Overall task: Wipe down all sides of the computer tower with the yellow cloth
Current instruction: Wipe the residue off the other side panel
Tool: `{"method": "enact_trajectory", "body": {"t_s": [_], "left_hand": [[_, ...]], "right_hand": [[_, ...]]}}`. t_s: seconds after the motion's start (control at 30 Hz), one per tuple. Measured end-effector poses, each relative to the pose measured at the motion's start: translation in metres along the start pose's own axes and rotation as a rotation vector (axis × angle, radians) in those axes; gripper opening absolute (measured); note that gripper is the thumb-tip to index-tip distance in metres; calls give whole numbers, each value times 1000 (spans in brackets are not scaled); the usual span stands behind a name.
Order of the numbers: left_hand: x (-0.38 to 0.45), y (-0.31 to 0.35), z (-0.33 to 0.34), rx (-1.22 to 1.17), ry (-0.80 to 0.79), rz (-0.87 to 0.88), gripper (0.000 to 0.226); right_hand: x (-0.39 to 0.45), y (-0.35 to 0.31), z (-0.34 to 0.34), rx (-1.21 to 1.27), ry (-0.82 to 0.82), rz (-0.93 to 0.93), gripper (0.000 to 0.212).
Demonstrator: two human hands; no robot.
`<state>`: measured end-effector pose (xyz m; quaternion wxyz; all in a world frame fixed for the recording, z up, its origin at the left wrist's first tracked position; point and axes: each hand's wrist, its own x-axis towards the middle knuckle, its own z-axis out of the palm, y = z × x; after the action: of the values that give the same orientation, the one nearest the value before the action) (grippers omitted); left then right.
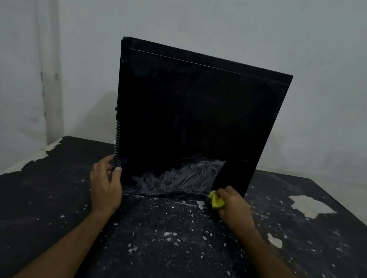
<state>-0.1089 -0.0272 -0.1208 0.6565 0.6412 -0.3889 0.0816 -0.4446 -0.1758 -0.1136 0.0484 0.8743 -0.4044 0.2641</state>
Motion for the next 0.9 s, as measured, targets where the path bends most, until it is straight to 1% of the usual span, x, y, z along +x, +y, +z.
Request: {"method": "enact_trajectory", "body": {"t_s": [0.03, 0.07, 0.1, 0.23, 0.27, 0.3, 0.33, 0.43, 0.47, 0.5, 0.53, 0.57, 0.67, 0.7, 0.73, 0.77, 0.8, 0.87, 0.9], "left_hand": [[0, -1, 0, 3, 0, 1, 49], [-1, -2, 0, 3, 0, 4, 49], [-1, -2, 0, 2, 1, 8, 49], [-1, -2, 1, 9, 5, 6, 50], [-1, -2, 1, 11, 6, 7, 49], [-1, -2, 2, 11, 7, 6, 48], [-2, -2, 2, 8, 6, 6, 48], [-1, 0, 1, -2, 11, 7, 48], [-1, 0, 1, 3, 11, 8, 48], [-1, -1, 0, 5, 10, 9, 48], [-2, -1, 1, 0, 8, 10, 48], [-2, -1, 1, -10, 7, 11, 48], [-1, -1, 1, -16, 8, 15, 49], [-1, -1, 2, -7, 9, 15, 48], [-1, -2, 2, 3, 9, 15, 48], [-1, -3, 2, 13, 11, 15, 48], [0, -3, 2, 17, 12, 13, 48], [0, -2, 2, 19, 7, 4, 49], [-1, -1, 2, 20, 6, 3, 50]], "right_hand": [[-3, 2, 3, -16, -40, -6, 31], [-1, 2, 0, -17, -31, -9, 29], [5, 3, -5, -6, 13, -10, 29], [29, 5, -28, 130, 313, 44, 35], [30, 4, -28, 146, 339, 54, 36], [29, 3, -24, 139, 328, 48, 36], [25, 1, -17, 109, 280, 32, 37], [10, -5, 4, -25, 59, -55, 33], [8, -5, 4, -55, 12, -65, 31], [10, -5, 0, -63, -1, -68, 31], [14, -5, -8, -56, 23, -65, 32], [18, -5, -17, -20, 81, -53, 34], [41, -7, -52, 143, 356, 52, 30], [47, -9, -60, 179, 426, 85, 28], [50, -11, -64, 191, 457, 106, 28], [50, -15, -62, 185, 444, 98, 30], [48, -17, -58, 155, 390, 58, 32], [38, -14, -47, 39, 225, -62, 36], [36, -10, -46, 15, 190, -79, 35]]}}
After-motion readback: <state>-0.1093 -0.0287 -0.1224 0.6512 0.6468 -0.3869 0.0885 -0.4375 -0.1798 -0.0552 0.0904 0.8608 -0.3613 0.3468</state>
